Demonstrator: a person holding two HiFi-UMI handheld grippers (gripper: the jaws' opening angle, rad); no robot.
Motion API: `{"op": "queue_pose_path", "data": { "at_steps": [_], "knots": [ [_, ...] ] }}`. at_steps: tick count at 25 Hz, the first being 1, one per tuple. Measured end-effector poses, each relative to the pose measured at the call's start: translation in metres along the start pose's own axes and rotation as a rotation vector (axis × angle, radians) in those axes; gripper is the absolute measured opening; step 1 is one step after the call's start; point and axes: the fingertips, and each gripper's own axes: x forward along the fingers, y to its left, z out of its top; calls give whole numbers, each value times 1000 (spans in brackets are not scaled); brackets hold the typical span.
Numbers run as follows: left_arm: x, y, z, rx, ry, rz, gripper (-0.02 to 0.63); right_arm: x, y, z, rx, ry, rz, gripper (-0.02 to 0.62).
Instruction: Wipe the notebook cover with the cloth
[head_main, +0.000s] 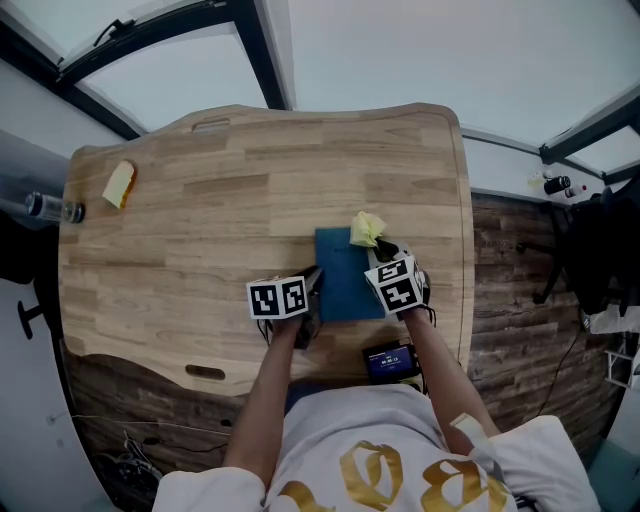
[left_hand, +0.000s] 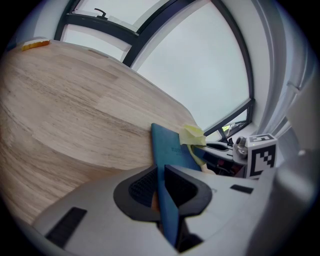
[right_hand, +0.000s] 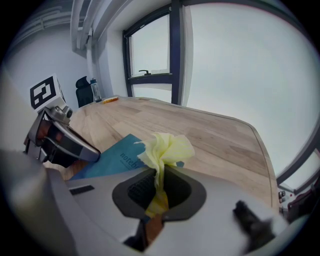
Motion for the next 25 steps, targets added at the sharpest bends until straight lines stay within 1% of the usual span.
{"op": "queue_pose_path", "data": {
  "at_steps": [6,13,21,25],
  "knots": [
    [0,-1,0,1,0,4,55,2,10,3,-26,16,26,37],
    [0,-1,0,2,-2,5,55,9,29,12,-55,12,65,37],
    [-1,0,0,3,0,5,55,17,56,22,-129,12,123,37],
    [-1,0,0,3,-1,4,55,19,61,25,-158,-1,132,37]
  ]
}}
